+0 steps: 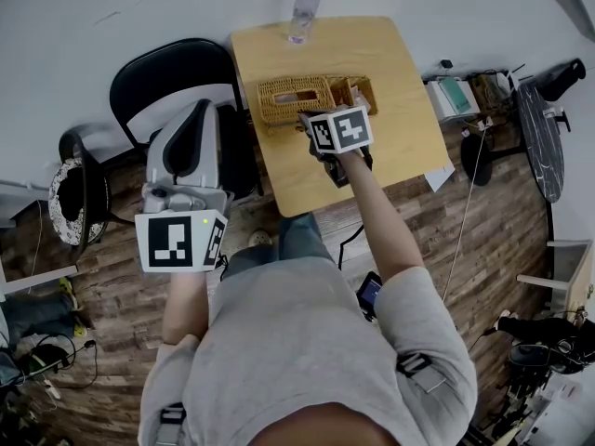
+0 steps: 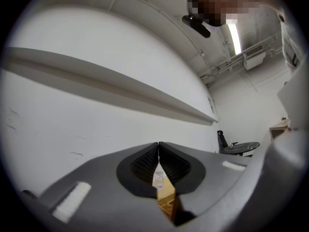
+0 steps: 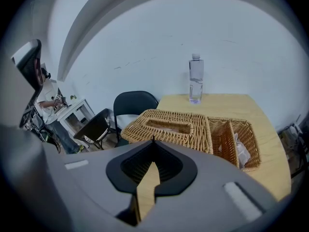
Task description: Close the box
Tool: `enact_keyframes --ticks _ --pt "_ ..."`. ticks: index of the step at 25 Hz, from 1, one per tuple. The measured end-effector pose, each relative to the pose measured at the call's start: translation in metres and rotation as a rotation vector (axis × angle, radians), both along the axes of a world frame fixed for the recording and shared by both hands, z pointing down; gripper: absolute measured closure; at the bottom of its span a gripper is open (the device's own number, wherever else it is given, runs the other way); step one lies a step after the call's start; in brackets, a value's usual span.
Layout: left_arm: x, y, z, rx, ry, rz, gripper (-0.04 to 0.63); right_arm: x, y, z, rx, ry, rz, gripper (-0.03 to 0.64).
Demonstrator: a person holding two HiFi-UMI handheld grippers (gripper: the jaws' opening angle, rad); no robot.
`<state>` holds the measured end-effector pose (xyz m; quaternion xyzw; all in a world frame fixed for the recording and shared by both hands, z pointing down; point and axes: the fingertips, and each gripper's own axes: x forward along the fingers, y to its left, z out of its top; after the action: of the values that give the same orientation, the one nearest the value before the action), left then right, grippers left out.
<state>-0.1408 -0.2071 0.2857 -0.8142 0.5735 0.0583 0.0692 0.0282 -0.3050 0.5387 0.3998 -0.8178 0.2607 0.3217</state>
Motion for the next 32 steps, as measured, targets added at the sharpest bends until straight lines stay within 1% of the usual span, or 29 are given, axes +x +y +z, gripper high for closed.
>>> enact_keyframes --ticks 19,32 --pt "-0.010 0.004 0.004 -0.010 -0.006 -0.017 0.537 0.001 0.003 0.025 -0.035 0.033 0.014 0.603" --pt "-0.013 0.007 0.006 -0.008 -0.004 -0.009 0.536 0.001 0.003 0.030 -0.028 0.043 0.038 0.601"
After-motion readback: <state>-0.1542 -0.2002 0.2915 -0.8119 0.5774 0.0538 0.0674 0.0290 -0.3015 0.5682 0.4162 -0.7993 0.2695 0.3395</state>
